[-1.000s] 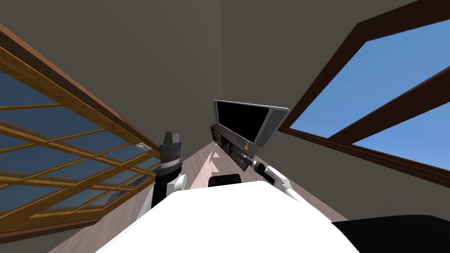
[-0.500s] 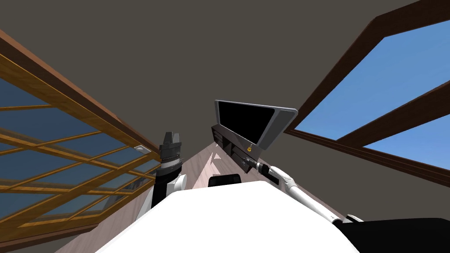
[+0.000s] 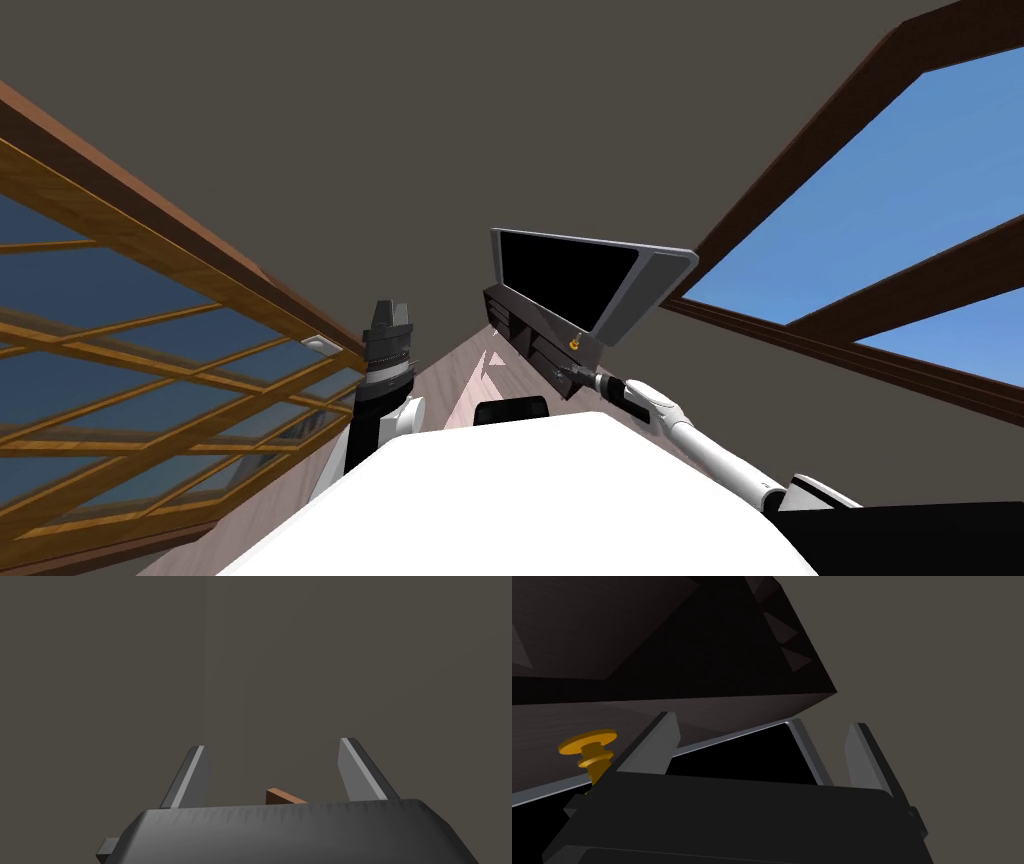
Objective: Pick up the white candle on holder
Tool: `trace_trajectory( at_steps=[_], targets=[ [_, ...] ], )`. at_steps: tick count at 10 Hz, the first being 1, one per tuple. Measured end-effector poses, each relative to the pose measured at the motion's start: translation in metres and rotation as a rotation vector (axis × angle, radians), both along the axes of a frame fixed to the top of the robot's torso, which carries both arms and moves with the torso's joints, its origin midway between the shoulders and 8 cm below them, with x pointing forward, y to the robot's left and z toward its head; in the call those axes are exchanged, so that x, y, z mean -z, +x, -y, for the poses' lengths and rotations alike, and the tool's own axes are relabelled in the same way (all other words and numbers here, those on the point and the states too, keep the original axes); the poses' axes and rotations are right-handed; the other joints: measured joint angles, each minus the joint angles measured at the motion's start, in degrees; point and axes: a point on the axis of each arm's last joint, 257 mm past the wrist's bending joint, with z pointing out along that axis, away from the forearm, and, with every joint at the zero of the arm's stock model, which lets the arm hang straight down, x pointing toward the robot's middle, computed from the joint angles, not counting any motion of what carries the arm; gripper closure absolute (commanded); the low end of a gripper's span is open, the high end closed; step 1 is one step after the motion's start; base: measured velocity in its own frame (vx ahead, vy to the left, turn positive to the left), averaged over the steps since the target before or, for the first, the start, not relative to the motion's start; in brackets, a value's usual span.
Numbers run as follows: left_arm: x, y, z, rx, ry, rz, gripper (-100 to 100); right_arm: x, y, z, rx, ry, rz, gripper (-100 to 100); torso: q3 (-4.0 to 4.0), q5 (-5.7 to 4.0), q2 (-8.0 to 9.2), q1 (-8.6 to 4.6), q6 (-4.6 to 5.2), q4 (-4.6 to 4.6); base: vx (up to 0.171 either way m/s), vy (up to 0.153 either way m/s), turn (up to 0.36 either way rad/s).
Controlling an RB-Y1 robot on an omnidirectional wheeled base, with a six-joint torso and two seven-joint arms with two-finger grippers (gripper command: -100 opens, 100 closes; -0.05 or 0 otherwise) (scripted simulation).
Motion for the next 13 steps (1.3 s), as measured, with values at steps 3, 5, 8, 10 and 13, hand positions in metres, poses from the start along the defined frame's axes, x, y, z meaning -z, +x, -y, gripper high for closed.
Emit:
trace_trajectory(
  at_steps=[3, 5, 8, 10, 13],
  targets=[
    [0.0, 0.0, 0.0, 0.0, 0.0, 0.0, 0, 0.017, -0.016, 0.056, -0.035, -0.143, -0.078, -100, -0.21, 0.06, -0.36, 0.29, -0.01, -0.08, 0.149, 0.121, 0.001],
    [0.0, 0.0, 0.0, 0.0, 0.0, 0.0, 0, 0.023, -0.023, 0.075, -0.025, -0.177, -0.104, -100, 0.02, -0.01, 0.06, -0.01, 0.0, 0.0, 0.031, 0.046, 0.003],
    [0.0, 0.0, 0.0, 0.0, 0.0, 0.0, 0, 0.024, -0.04, 0.134, -0.034, -0.291, -0.169, -100, -0.1, 0.04, -0.17, 0.17, -0.01, -0.04, 0.111, 0.092, -0.007],
    [0.0, 0.0, 0.0, 0.0, 0.0, 0.0, 0, 0.021, -0.043, 0.159, -0.027, -0.34, -0.198, -100, -0.02, 0.0, -0.03, 0.02, 0.0, -0.01, 0.069, 0.045, 0.0],
    [0.0, 0.0, 0.0, 0.0, 0.0, 0.0, 0, 0.015, -0.056, 0.204, -0.015, -0.417, -0.238, -100, -0.02, 0.0, -0.04, 0.0, -0.01, -0.01, 0.08, 0.056, -0.002]
  ],
)
